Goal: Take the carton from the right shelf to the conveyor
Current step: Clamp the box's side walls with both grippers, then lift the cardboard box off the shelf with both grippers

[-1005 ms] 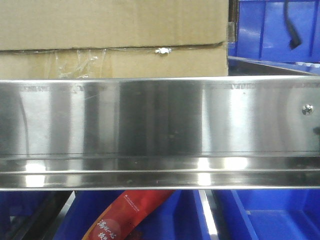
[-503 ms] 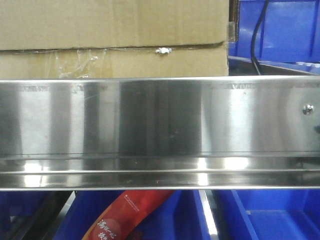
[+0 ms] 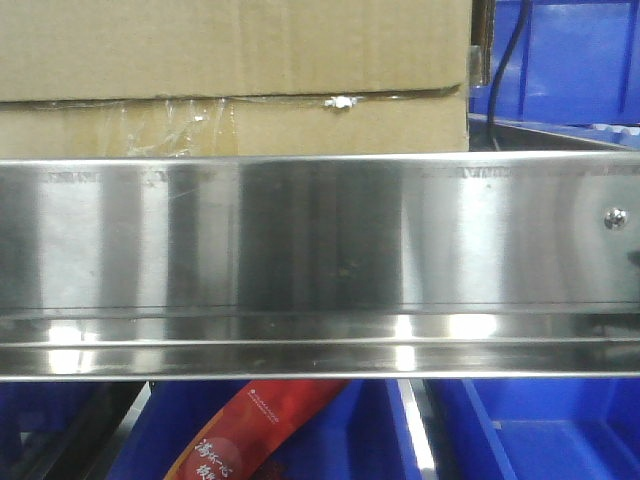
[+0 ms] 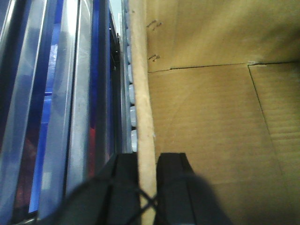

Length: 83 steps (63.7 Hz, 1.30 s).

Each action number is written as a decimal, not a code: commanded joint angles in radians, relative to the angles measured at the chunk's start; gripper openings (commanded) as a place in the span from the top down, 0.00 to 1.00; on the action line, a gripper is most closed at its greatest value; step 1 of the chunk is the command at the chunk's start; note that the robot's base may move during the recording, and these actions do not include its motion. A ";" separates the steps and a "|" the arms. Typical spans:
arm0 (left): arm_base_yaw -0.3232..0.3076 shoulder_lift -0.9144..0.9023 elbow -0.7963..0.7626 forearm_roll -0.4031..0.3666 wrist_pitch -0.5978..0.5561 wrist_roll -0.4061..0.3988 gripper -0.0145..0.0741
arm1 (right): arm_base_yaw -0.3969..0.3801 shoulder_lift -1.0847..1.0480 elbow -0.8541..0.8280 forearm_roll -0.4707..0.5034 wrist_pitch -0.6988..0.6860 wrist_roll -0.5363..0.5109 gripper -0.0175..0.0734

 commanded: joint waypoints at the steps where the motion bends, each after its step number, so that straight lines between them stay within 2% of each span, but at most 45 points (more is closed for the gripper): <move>1: 0.002 -0.004 -0.008 0.021 -0.006 0.002 0.84 | -0.002 -0.017 -0.008 0.000 -0.015 -0.006 0.87; 9: 0.002 -0.040 -0.008 0.017 -0.006 0.002 0.84 | 0.000 -0.067 -0.008 0.000 -0.015 -0.006 0.87; 22: 0.002 -0.169 -0.008 -0.046 -0.006 0.002 0.84 | 0.004 -0.195 -0.008 0.002 -0.015 -0.014 0.87; 34: -0.022 -0.281 -0.006 -0.053 -0.006 -0.016 0.85 | 0.047 -0.296 0.009 0.002 -0.015 -0.021 0.88; 41: -0.070 -0.329 -0.006 -0.053 -0.006 -0.033 0.85 | 0.091 -0.343 0.069 0.002 -0.015 -0.051 0.88; 47: -0.137 -0.361 0.007 -0.047 -0.006 -0.061 0.85 | 0.110 -0.385 0.155 -0.005 -0.015 -0.051 0.88; 55: -0.240 -0.401 0.079 0.048 -0.006 -0.143 0.85 | 0.113 -0.446 0.249 -0.037 -0.015 -0.051 0.88; 61: -0.298 -0.427 0.139 0.082 -0.006 -0.185 0.85 | 0.113 -0.482 0.295 -0.074 -0.015 -0.051 0.88; 72: -0.339 -0.420 0.155 0.082 -0.006 -0.189 0.85 | 0.113 -0.497 0.305 -0.081 -0.015 -0.051 0.88; 83: -0.338 -0.416 0.155 0.082 -0.006 -0.189 0.85 | 0.113 -0.497 0.305 -0.081 -0.015 -0.051 0.88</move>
